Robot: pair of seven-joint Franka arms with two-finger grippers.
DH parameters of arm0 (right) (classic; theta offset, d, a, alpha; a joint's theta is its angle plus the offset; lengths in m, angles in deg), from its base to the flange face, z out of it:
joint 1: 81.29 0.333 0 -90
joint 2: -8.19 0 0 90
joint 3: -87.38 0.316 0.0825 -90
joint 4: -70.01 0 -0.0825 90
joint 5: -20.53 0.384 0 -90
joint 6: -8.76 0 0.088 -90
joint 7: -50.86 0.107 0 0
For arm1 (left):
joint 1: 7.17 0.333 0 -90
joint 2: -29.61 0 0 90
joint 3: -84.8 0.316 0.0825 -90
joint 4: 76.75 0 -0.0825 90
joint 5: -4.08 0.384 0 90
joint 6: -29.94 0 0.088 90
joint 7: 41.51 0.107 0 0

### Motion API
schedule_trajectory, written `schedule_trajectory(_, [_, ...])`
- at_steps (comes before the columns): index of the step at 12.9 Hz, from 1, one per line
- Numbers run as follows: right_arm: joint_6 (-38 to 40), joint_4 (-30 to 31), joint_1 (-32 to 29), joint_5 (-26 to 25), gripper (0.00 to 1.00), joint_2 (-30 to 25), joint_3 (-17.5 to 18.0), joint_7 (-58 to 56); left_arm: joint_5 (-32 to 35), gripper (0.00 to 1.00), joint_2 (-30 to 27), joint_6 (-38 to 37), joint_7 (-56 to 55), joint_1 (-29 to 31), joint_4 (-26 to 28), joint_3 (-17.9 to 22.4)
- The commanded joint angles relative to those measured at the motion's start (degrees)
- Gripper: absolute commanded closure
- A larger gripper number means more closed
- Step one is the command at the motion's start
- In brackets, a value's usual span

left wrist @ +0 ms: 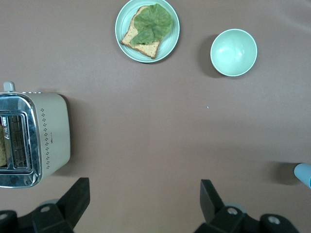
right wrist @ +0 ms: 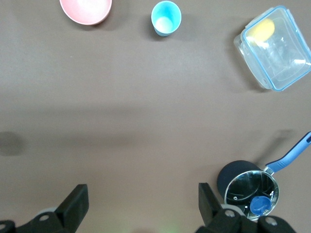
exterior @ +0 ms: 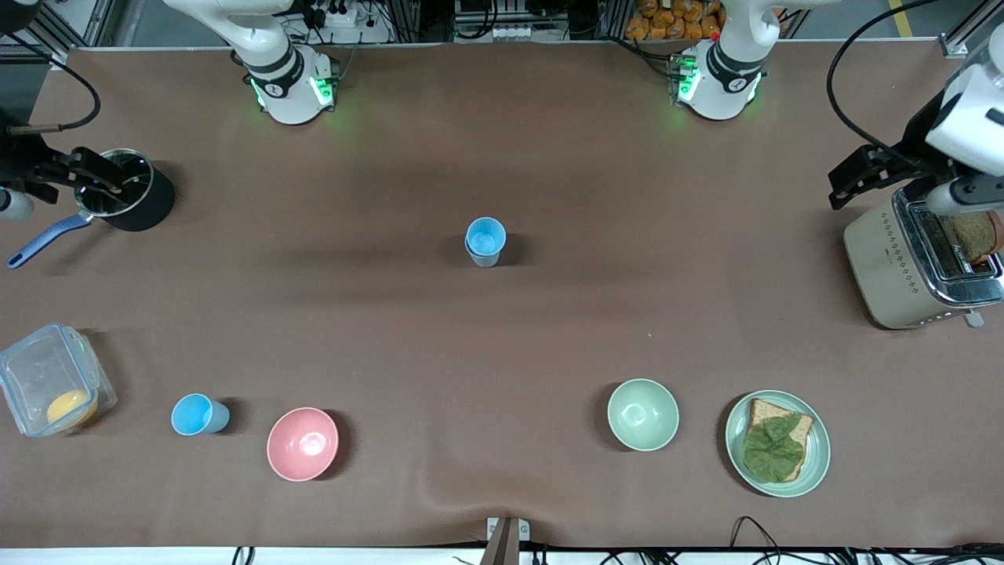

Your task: Stack blue cups with both arms

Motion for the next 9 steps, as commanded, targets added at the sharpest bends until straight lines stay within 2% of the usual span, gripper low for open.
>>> schedule_trajectory(1, [0.2,-1.1,-3.9,0.9,0.0,0.5,3.2,-0.1,0.2,0.0,-4.4,1.4,1.0,0.3,5.3,0.0])
schedule_trajectory(2, [0.2,-1.1,-3.9,0.9,0.0,0.5,3.2,0.3,0.3,0.0,-7.3,4.2,1.0,0.2,9.3,-0.1])
schedule_trajectory(3, [0.3,-1.1,-3.9,0.9,0.0,0.5,3.2,0.3,0.3,0.0,-7.7,4.2,1.3,0.2,9.8,-0.1])
schedule_trajectory(9, [0.4,-1.1,-3.4,0.9,0.0,0.2,2.7,0.4,0.1,0.0,-6.2,3.4,7.0,0.8,7.7,0.7])
